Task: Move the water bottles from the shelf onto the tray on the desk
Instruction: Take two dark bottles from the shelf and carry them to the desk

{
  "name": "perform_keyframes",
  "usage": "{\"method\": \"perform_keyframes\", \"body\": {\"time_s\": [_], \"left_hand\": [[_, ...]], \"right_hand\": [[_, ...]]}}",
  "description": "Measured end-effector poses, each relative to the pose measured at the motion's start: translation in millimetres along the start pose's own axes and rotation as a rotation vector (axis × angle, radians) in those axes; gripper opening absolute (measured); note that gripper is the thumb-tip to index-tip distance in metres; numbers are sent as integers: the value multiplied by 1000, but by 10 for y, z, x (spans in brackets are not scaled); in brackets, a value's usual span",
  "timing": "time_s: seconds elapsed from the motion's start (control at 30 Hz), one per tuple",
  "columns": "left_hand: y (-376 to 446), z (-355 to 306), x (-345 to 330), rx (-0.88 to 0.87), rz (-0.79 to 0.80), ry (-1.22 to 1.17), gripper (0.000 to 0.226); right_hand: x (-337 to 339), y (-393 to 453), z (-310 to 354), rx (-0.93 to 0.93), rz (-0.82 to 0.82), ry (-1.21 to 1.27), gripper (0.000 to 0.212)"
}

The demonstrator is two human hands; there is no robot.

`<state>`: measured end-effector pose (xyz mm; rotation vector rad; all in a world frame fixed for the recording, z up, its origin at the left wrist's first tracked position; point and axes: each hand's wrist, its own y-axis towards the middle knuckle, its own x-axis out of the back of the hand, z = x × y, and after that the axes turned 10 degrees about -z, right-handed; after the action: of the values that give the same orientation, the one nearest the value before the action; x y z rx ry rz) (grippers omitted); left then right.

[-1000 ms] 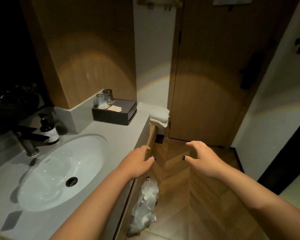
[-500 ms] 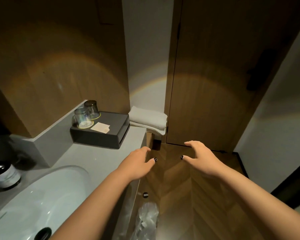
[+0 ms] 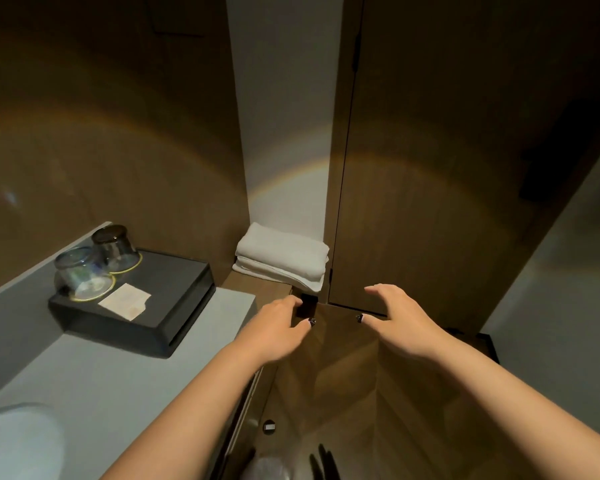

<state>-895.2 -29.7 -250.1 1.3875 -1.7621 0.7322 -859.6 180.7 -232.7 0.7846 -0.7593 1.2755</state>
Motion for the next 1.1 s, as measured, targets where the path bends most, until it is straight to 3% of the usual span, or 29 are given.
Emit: {"method": "perform_keyframes", "body": {"time_s": [0.43, 1.1], "left_hand": [[1533, -458, -502, 127, 0, -43, 53], [3864, 839, -67, 330, -82, -16, 53]], "right_hand": [[396, 1724, -855, 103, 124, -15, 57], [-542, 4469, -148, 254, 269, -5, 55]]}}
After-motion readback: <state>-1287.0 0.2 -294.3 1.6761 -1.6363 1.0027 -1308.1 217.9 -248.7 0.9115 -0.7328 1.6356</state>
